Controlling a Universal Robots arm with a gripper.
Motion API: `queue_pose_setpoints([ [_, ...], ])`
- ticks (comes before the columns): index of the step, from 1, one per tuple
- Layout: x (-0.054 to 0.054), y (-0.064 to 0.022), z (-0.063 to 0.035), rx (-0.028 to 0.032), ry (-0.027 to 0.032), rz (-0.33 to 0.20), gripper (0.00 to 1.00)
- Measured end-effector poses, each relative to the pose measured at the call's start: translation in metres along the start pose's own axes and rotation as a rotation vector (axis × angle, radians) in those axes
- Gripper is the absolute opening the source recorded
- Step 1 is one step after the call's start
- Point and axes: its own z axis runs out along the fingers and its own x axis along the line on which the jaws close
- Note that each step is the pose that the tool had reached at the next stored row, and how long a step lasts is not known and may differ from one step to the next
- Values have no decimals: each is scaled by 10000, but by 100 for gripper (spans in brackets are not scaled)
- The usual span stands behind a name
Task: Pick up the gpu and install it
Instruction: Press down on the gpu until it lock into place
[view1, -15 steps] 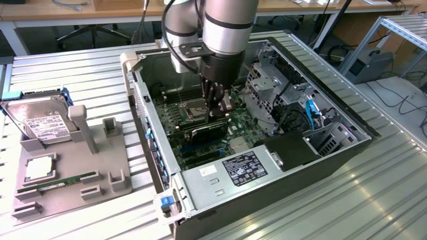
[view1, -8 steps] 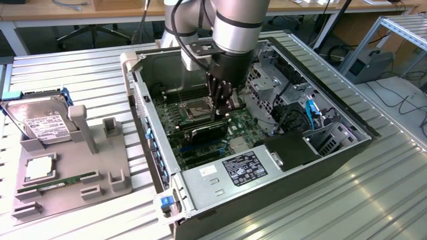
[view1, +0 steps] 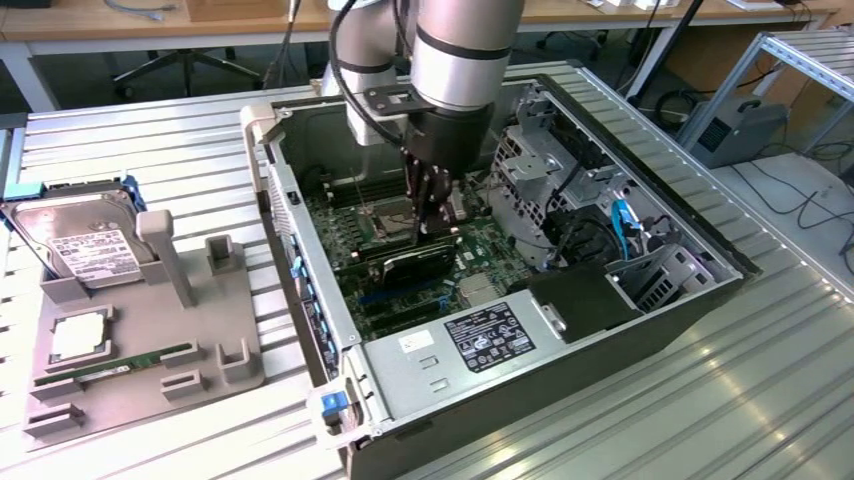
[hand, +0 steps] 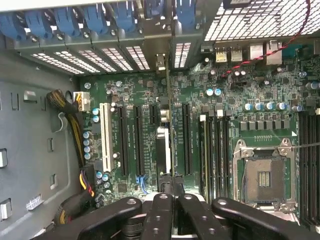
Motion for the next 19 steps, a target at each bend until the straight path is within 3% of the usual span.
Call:
queue_pose_setpoints([
  [2, 4, 129, 24, 0, 0, 0, 11],
  [5, 12, 508, 166, 1, 0, -1, 11],
  [7, 13, 638, 249, 3, -3, 0, 11],
  [8, 5, 486, 260, 1, 2, -18, 11],
  [9, 4, 454, 261, 0, 2, -23, 11],
  [15, 0, 372, 258, 1, 1, -23, 11],
  [19, -5, 271, 255, 0, 1, -25, 11],
])
